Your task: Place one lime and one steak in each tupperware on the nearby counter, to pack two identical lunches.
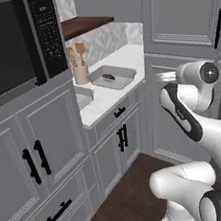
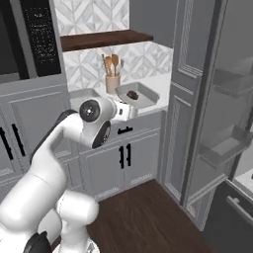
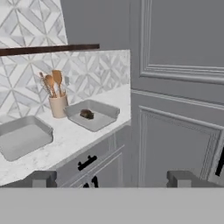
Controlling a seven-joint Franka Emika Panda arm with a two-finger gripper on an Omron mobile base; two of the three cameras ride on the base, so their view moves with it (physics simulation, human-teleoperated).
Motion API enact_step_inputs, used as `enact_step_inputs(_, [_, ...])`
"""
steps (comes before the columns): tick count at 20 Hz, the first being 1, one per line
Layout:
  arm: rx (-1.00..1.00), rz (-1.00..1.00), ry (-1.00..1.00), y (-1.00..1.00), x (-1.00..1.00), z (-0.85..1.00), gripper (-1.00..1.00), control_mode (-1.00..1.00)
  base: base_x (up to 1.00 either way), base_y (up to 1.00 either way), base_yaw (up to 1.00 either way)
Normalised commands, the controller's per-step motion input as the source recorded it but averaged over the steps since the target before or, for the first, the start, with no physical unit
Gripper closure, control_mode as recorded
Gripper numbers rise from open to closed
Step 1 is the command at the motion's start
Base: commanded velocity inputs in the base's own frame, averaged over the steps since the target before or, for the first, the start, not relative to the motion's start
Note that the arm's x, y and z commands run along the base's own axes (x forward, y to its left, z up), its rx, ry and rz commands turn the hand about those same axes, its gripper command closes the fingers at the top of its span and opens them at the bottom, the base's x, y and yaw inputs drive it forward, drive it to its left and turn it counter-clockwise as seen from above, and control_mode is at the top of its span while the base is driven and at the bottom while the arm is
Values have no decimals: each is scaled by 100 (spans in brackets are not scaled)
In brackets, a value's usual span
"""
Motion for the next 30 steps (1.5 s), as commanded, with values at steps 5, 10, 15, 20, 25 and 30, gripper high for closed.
enact_step_inputs(5, [0,0,0,0,0,0,-100,100,-100,11,-47])
enact_step_inputs(10, [0,0,0,0,0,0,-100,100,-92,9,-52])
enact_step_inputs(15, [0,0,0,0,0,0,-100,100,-21,-19,-60])
enact_step_inputs(20, [0,0,0,0,0,0,-100,100,18,-25,-44])
enact_step_inputs(25, [0,0,0,0,0,0,-100,100,75,-14,-23])
enact_step_inputs(30, [0,0,0,0,0,0,-100,100,100,-9,-6])
